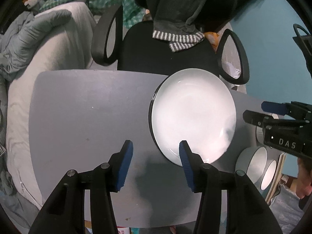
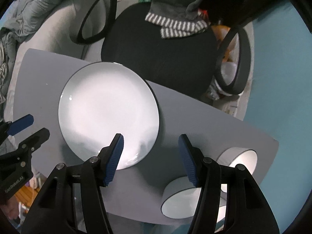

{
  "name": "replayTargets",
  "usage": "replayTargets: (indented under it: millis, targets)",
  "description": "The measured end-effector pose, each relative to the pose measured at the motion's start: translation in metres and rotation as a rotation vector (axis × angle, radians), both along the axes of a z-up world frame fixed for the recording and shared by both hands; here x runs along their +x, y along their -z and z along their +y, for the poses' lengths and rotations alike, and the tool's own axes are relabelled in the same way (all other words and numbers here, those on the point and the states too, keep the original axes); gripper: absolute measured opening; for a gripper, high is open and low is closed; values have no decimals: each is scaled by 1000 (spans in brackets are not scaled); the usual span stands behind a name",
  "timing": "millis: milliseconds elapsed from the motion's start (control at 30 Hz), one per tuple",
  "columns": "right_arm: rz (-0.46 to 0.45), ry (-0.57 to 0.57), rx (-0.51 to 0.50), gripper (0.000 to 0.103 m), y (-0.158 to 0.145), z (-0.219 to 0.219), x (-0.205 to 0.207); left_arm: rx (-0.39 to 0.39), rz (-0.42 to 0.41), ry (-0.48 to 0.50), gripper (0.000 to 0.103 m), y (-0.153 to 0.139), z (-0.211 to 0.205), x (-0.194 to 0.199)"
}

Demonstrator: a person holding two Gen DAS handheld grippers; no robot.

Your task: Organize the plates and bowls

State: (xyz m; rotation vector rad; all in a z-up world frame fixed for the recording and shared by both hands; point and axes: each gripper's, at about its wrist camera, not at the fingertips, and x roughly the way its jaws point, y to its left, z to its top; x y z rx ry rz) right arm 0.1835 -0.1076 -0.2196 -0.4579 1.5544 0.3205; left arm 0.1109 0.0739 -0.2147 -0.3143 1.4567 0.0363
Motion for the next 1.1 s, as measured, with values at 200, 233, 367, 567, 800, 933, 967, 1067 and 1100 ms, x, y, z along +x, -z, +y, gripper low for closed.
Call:
replayTargets:
  millis: [200,233,367,567,800,933,967,1067,1100]
  targets:
    - [-80,-9,-8,63,-22,2,-19,0,-47,13,51,-21,-4,-16]
    - [-90,-12,-8,64,-25,2,-22,-1,-55,16,55,-24,-5,-18]
    - [-138,-25,-12,64,-39,0,-37,11,-107,32,61,-42,-11,-32]
    - [-192,-27,-5,66,-59,-6,-60,18,-155,54,61,-63,-20,-49]
    - [-240,5,1,69,-80,-25,-84,15,-200,87,63,-81,-35,-70]
    - [-254,38,0,69,-89,-40,-98,-6,-229,95,73,-91,-45,-83]
    - [-257,51,1,69,-91,-44,-101,-7,-232,101,73,-92,-48,-85]
    - [-259,93,7,70,-97,-59,-111,-12,-236,133,73,-96,-57,-89]
    - [-256,107,5,70,-97,-64,-114,-9,-237,143,73,-97,-61,-91]
